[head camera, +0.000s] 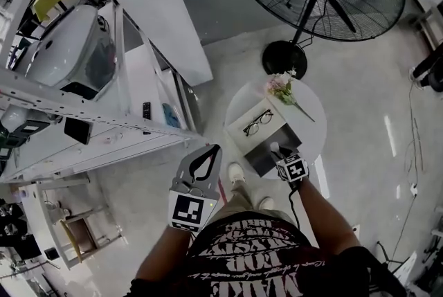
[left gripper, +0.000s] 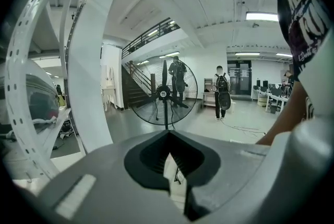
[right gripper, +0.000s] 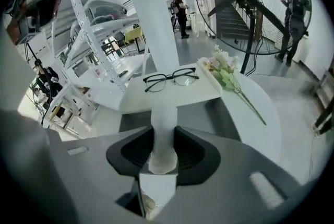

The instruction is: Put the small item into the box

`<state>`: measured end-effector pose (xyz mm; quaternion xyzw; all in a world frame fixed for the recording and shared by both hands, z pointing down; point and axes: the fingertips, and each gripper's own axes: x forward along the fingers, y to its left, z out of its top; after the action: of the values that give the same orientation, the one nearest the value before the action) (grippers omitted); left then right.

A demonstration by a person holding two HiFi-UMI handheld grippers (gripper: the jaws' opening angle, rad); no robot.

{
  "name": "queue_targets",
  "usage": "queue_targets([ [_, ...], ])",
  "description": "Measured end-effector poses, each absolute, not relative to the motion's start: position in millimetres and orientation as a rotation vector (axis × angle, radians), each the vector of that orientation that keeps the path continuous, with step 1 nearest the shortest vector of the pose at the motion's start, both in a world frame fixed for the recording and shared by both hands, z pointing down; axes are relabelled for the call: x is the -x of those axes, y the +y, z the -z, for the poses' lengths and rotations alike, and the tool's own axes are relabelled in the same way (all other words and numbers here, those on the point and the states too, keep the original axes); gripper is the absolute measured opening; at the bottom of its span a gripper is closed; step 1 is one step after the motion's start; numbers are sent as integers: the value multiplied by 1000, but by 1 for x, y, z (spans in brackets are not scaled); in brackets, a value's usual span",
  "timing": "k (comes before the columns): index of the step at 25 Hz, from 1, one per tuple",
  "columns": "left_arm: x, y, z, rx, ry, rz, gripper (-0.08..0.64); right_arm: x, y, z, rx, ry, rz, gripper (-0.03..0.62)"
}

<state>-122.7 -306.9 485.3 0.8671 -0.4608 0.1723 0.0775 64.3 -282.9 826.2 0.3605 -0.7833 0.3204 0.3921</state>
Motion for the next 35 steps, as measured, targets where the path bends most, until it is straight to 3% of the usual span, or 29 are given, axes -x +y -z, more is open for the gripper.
queue_targets([
  [8, 119, -312, -497, -2599, -1329, -542, 3, -59, -286, -863, -842, -1913, -808, 157],
  [9, 117, -312, -497, -2605, -1319, -543, 3, -60, -286, -866, -841, -1906, -807, 179],
  [11, 113, -313, -497, -2617, -1301, -537, 3, -62, -286, -867, -839, -1884, -806, 285],
  [17, 98, -314, -484, -2644, -1271, -474, 3, -66, -276, -830, -879, -1940, -755, 308],
  [26, 63, -284, -459, -2710, -1263, -429, 3, -88, -248, -698, -1084, -2267, -679, 32],
  [35, 48, -237, -436, -2706, -1351, -377, 3, -125, -221, -571, -1245, -2442, -407, 28],
])
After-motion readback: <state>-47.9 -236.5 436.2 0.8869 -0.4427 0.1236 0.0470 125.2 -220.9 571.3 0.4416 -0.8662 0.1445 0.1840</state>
